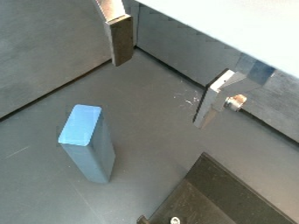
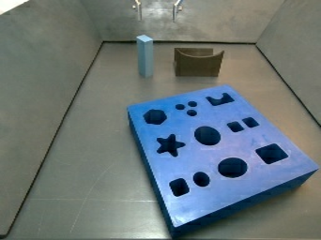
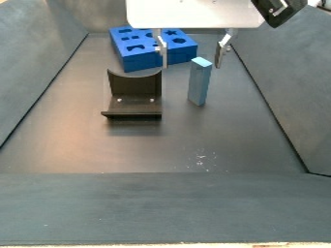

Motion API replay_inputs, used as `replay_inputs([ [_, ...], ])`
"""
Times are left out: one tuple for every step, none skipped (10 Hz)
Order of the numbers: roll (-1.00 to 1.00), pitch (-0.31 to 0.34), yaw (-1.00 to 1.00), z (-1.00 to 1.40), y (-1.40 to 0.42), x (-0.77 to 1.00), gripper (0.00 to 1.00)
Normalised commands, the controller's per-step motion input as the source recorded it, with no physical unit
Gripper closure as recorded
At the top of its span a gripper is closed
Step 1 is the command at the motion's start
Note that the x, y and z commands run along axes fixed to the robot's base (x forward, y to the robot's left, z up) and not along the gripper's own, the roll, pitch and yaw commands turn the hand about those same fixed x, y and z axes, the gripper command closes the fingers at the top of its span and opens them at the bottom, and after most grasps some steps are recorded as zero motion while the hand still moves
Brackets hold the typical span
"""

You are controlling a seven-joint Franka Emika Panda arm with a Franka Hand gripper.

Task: Pick up the rectangle object. Move to above the board. Insert the rectangle object.
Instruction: Pick up the rectangle object.

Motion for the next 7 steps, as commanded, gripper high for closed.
replay_inputs([
  [0.00,0.000,0.00,0.00,-0.03,0.00,0.00],
  [0.00,0.000,0.00,-0.05,0.00,0.00,0.00],
  [0.00,-0.069,0.11,-0.08,-0.02,-0.09,0.00],
  [-0.05,-0.129,0.54,0.00,-0.12,-0.19,0.00],
  [-0.02,-0.114,0.68,0.00,-0.04,-0.18,0.00],
  [0.00,0.000,0.14,0.00,0.00,0.00,0.00],
  [0.00,0.000,0.03,0.00,-0.01,0.00,0.00],
])
